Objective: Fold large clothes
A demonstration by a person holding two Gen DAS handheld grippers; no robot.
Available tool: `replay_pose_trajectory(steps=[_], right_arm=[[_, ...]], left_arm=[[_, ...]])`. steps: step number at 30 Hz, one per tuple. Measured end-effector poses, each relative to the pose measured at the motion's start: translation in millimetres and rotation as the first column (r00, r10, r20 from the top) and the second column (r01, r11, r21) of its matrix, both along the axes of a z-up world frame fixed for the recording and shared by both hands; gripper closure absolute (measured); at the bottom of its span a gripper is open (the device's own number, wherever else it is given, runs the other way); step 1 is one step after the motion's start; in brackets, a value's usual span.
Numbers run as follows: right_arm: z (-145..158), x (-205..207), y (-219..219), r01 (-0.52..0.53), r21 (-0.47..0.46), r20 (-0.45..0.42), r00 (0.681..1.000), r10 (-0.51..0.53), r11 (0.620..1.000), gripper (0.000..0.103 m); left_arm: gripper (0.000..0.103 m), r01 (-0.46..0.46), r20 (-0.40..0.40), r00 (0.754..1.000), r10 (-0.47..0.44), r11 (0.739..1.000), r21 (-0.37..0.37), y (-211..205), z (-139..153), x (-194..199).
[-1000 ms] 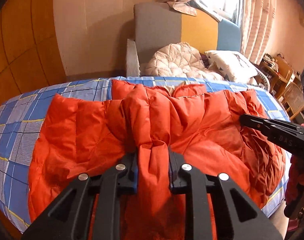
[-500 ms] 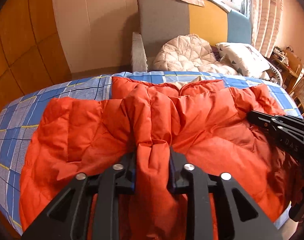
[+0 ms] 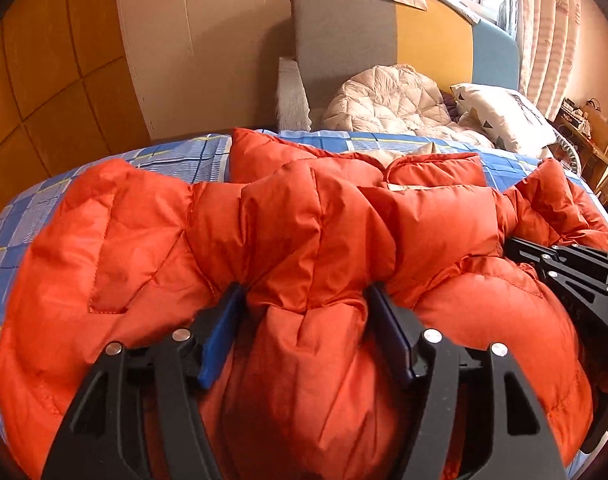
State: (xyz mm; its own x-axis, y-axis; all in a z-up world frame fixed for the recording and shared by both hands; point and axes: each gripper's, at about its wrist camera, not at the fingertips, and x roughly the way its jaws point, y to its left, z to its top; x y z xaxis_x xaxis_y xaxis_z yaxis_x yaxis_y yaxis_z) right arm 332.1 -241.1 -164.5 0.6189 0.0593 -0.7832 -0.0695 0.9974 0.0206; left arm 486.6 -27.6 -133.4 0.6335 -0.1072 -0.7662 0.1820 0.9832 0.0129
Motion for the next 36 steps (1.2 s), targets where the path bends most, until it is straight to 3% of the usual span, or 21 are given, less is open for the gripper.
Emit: replay_pose_trajectory(steps=[20,28,30,33,35,36], right_arm=[[-22.1,6.3,-3.3,0.010,0.034,0.029,1.000,-0.011,0.999,0.102],[-14.8,3.4,-6.7,0.005,0.045,0.019,1.000,-0.006,0.999,0.102],[-11.0,1.6,-9.1,0.004,0.057,0.017,1.000,-0.005,0.998,0.102],[-1.9,-5.9,-13.2,0.006,0.058,0.030,1.000,-0.008,0.998,0.102],[5.3,-15.4,-16.6,0.019,0.063,0.049,0.999,-0.022,0.998,0.097],[10.1,-22.5,-19.1,0.029,0.077,0.065,0.997,-0.034,0.997,0.082]], left_arm=[[0.033,-0.008,0.040,0.999,0.009,0.999,-0.038,3.4,-24.5,0.7],[0.029,-0.007,0.026,1.000,0.008,0.999,-0.051,8.1,-0.3,-13.3],[0.020,-0.019,0.066,0.998,0.021,0.999,-0.032,13.1,11.3,-19.5],[0.018,-0.030,0.110,0.993,0.032,0.999,-0.018,23.5,26.3,-25.3],[0.011,-0.057,0.142,0.988,0.058,0.998,-0.012,35.9,36.5,-30.1],[0.007,-0.077,0.152,0.985,0.077,0.997,-0.007,43.2,39.2,-32.5]])
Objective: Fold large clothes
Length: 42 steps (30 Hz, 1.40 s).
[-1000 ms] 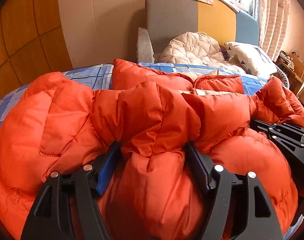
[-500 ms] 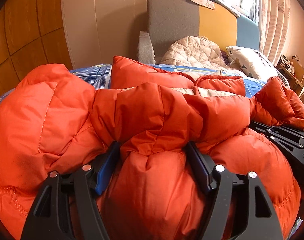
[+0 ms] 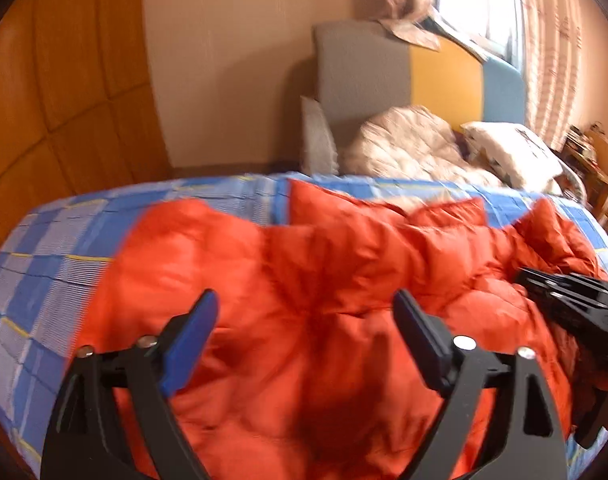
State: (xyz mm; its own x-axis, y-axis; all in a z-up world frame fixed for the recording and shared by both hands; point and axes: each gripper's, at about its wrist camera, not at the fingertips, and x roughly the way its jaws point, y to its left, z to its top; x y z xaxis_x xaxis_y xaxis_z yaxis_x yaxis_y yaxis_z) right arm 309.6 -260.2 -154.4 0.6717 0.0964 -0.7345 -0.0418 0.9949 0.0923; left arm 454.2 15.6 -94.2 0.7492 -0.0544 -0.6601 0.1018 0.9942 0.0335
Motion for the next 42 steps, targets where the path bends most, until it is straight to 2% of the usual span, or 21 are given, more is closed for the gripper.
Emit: replay_pose_trajectory(steps=[1,2,5,12,17,21,25,26,27,31,37,40,42], right_arm=[[4.7,-7.4,-3.0,0.013,0.024,0.017,1.000,-0.013,1.000,0.062],[9.8,-15.4,-5.8,0.021,0.053,0.038,0.999,-0.023,0.998,0.056],[21.9,-34.9,-4.8,0.048,0.052,0.078,0.996,-0.052,0.997,0.056],[34.3,-71.8,6.4,0.048,0.094,0.088,0.994,-0.056,0.994,0.056],[35.1,-94.6,27.7,0.010,0.043,0.108,0.994,-0.015,0.999,0.071],[36.9,-106.6,37.4,-0.009,0.021,0.116,0.993,0.007,1.000,0.073],[32.3,-115.4,36.4,0.002,0.040,0.112,0.994,-0.006,0.999,0.073],[30.4,-116.5,38.1,-0.001,0.041,0.109,0.994,-0.003,0.999,0.077],[29.1,-117.3,39.9,-0.007,0.039,0.108,0.994,0.003,0.999,0.081],[21.2,-115.5,49.3,-0.023,0.015,0.099,0.995,0.022,1.000,0.081],[2.1,-105.2,54.9,-0.030,-0.050,0.048,0.998,0.032,0.998,0.081],[11.3,-105.4,55.6,-0.030,-0.021,0.056,0.998,0.031,0.999,0.081],[22.1,-102.8,55.6,-0.031,-0.009,0.080,0.996,0.031,0.999,0.081]], left_arm=[[0.005,-0.028,0.002,1.000,0.028,1.000,0.000,8.1,2.0,-2.0],[0.005,-0.050,-0.001,0.999,0.050,0.999,-0.009,16.2,3.1,-3.7],[0.005,-0.108,-0.032,0.994,0.106,0.992,-0.061,39.4,0.6,-13.2],[0.002,-0.245,-0.036,0.970,0.242,0.964,-0.104,87.0,-9.1,-62.5],[0.002,-0.313,-0.066,0.949,0.307,0.943,-0.115,112.6,-15.8,-82.9],[0.002,-0.367,-0.100,0.930,0.355,0.914,-0.173,137.7,-20.4,-97.5],[0.002,-0.386,-0.156,0.921,0.357,0.889,-0.245,145.1,-31.9,-109.1],[0.002,-0.388,-0.171,0.920,0.354,0.884,-0.260,144.4,-36.1,-112.6],[0.002,-0.384,-0.184,0.921,0.343,0.881,-0.277,142.9,-40.5,-114.4],[0.002,-0.375,-0.222,0.922,0.318,0.875,-0.305,136.6,-54.2,-116.0],[0.002,-0.376,-0.274,0.920,0.281,0.832,-0.408,137.7,-70.5,-104.6],[0.002,-0.379,-0.282,0.918,0.277,0.819,-0.430,136.9,-74.3,-102.0],[0.002,-0.360,-0.265,0.928,0.261,0.811,-0.461,136.2,-75.0,-99.2]])
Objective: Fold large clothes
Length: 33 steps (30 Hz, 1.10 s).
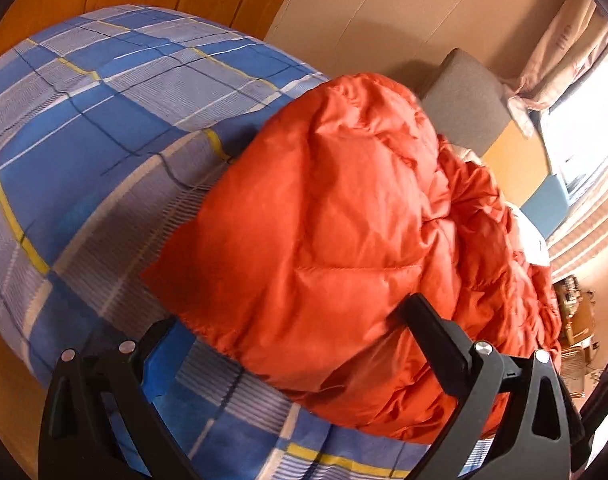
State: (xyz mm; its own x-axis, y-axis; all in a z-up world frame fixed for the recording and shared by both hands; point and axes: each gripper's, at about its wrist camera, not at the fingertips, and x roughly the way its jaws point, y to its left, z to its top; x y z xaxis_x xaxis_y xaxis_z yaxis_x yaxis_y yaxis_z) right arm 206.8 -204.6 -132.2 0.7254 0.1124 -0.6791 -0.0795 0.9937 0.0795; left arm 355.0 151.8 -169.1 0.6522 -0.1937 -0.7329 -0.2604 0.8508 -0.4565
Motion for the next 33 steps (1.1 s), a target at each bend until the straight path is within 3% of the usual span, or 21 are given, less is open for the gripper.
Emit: replay_pose_trajectory(steps=[3,4,5,10,13,16,20,24,28,31,33], right_arm=[[5.2,7.9,6.3,-0.016,-0.017,0.006,1.000,0.016,1.000,0.081],[4.3,10.5,7.9,-0.020,-0.023,0.001,1.000,0.020,1.000,0.085],[1.1,12.1,9.6,-0.032,-0.016,-0.009,0.999,0.032,0.999,0.094],[-26.9,16.2,29.0,-0.061,-0.133,-0.106,0.993,0.047,0.989,0.095],[-41.0,15.3,40.2,-0.053,-0.192,-0.103,0.994,0.034,0.980,0.095],[-49.9,16.4,38.5,-0.009,-0.144,-0.105,0.994,-0.006,0.989,0.096],[-53.9,11.8,46.9,-0.032,-0.203,-0.105,0.994,0.010,0.979,0.096],[-53.8,7.4,46.1,-0.032,-0.165,-0.121,0.993,0.012,0.986,0.096],[-52.9,11.7,45.1,-0.028,-0.166,-0.125,0.992,0.007,0.986,0.096],[-52.4,15.6,46.2,-0.031,-0.181,-0.134,0.991,0.007,0.983,0.096],[-51.7,20.3,44.3,-0.029,-0.183,-0.139,0.990,0.003,0.983,0.096]], left_arm=[[0.004,-0.007,0.028,1.000,0.008,0.999,-0.039,1.4,-3.4,5.2],[0.005,-0.013,0.032,0.999,0.015,0.998,-0.055,2.7,-4.0,7.6],[0.010,-0.025,0.038,0.999,0.027,0.997,-0.068,3.1,-5.3,9.5],[0.019,-0.044,0.027,0.999,0.044,0.999,0.019,-8.8,-7.2,16.8],[0.019,-0.075,0.035,0.997,0.073,0.996,0.039,-15.8,-7.4,20.1],[0.019,-0.111,0.062,0.992,0.112,0.994,-0.024,-16.0,-10.7,21.0],[0.019,-0.133,0.091,0.986,0.140,0.987,-0.086,-11.3,-17.7,15.7],[0.022,-0.133,0.084,0.986,0.146,0.981,-0.141,-2.0,-23.2,21.8],[0.046,-0.134,0.060,0.987,0.147,0.974,-0.183,3.0,-22.8,26.0],[0.068,-0.136,0.066,0.987,0.148,0.978,-0.161,-0.8,-12.0,24.4],[0.075,-0.131,0.078,0.987,0.142,0.983,-0.129,-6.1,-2.2,23.2]])
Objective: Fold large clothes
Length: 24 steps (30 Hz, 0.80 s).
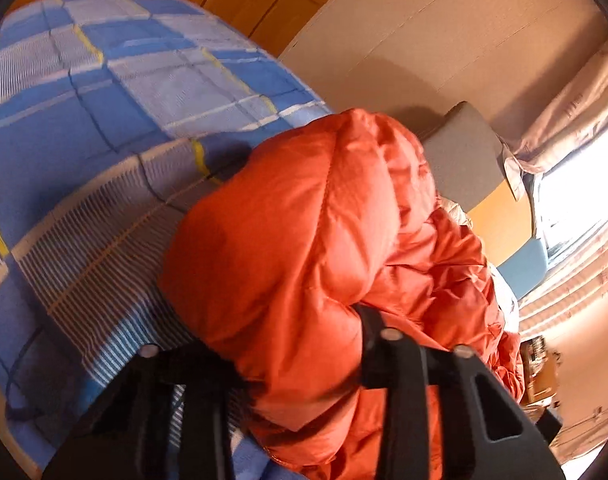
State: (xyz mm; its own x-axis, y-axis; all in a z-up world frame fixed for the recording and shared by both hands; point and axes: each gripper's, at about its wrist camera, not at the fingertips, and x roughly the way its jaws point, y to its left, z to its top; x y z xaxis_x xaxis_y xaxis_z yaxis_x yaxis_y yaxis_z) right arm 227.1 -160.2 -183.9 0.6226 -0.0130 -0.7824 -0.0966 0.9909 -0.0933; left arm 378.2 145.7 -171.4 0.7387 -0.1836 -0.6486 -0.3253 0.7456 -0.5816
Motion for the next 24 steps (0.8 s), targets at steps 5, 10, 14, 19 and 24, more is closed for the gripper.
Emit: replay_pose_trajectory(steps=[5,10,14,19,24], right_arm=[[-1.0,-1.6,2.8,0.008,-0.011,-0.003,1.000,-0.008,1.000,0.096],[-1.1,-0.3,4.5,0.022,-0.014,-0.013,1.000,-0.022,1.000,0.096],[-1.2,2.4,5.4,0.040,-0.002,-0.020,0.999,-0.040,0.999,0.096],[-0.6,8.1,4.9,0.052,0.002,-0.027,0.998,-0.052,0.999,0.096],[-1.6,11.3,5.5,0.059,0.018,-0.041,0.997,-0.058,0.998,0.096]], left_arm=[[0.083,0.032,0.056,0.998,-0.038,0.994,0.101,-16.6,32.3,-6.5],[0.084,0.084,0.139,0.984,-0.114,0.975,0.207,-39.7,70.2,-13.2],[0.085,0.127,0.201,0.961,-0.190,0.948,0.291,-63.8,96.3,-19.3],[0.085,0.202,0.245,0.914,-0.323,0.887,0.415,-102.7,118.4,-28.5],[0.085,0.283,0.256,0.857,-0.446,0.825,0.489,-138.0,130.3,-35.3]])
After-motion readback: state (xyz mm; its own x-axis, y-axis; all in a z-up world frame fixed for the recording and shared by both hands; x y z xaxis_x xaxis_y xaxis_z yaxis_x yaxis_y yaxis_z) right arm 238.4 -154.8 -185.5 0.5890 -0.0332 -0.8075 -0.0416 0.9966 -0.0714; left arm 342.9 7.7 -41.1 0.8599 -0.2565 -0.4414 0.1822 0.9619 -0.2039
